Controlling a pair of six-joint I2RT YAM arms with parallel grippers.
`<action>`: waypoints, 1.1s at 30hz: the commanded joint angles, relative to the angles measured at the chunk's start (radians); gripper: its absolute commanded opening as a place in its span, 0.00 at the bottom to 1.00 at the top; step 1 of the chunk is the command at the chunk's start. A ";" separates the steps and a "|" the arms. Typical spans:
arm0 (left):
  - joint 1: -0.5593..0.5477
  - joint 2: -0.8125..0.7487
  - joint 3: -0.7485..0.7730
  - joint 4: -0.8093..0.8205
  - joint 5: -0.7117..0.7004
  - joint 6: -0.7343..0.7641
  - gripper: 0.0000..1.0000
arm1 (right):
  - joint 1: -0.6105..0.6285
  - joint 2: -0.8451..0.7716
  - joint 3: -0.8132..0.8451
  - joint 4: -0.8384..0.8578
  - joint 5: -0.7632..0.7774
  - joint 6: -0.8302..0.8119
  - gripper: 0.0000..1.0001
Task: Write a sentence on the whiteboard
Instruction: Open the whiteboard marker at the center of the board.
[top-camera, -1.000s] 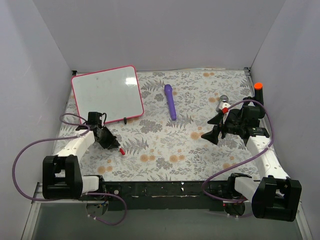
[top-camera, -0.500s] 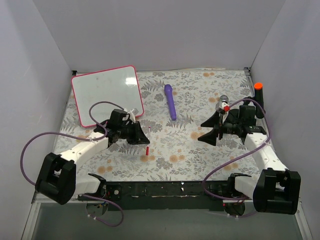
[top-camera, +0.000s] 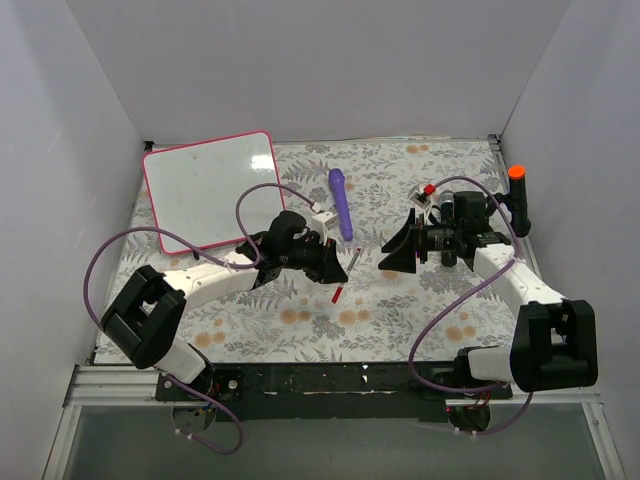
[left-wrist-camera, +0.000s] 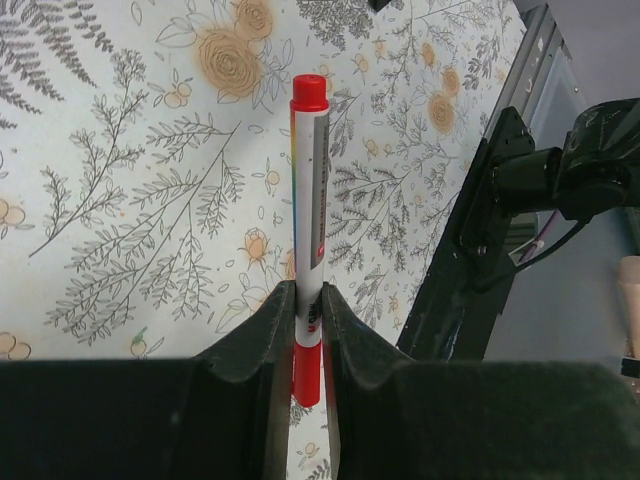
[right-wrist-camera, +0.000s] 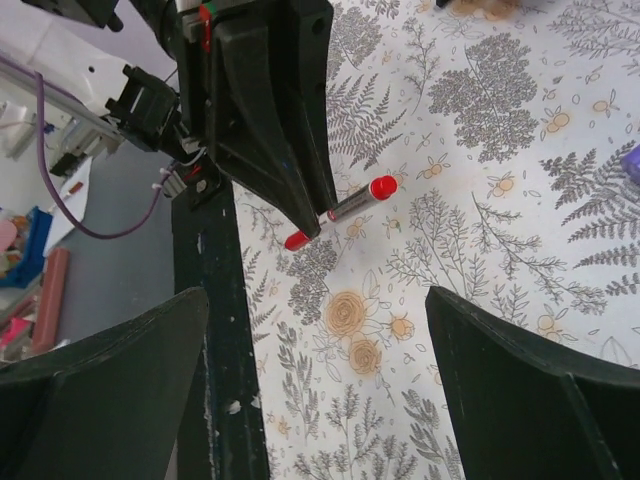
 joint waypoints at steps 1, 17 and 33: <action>-0.027 0.014 0.048 0.081 0.004 0.069 0.00 | 0.037 0.009 0.029 0.097 0.055 0.204 0.98; -0.056 0.011 0.059 0.131 0.066 0.072 0.00 | 0.129 0.102 0.072 0.148 0.078 0.345 0.87; -0.075 0.052 0.096 0.142 0.072 0.082 0.00 | 0.149 0.132 0.097 0.153 0.065 0.363 0.02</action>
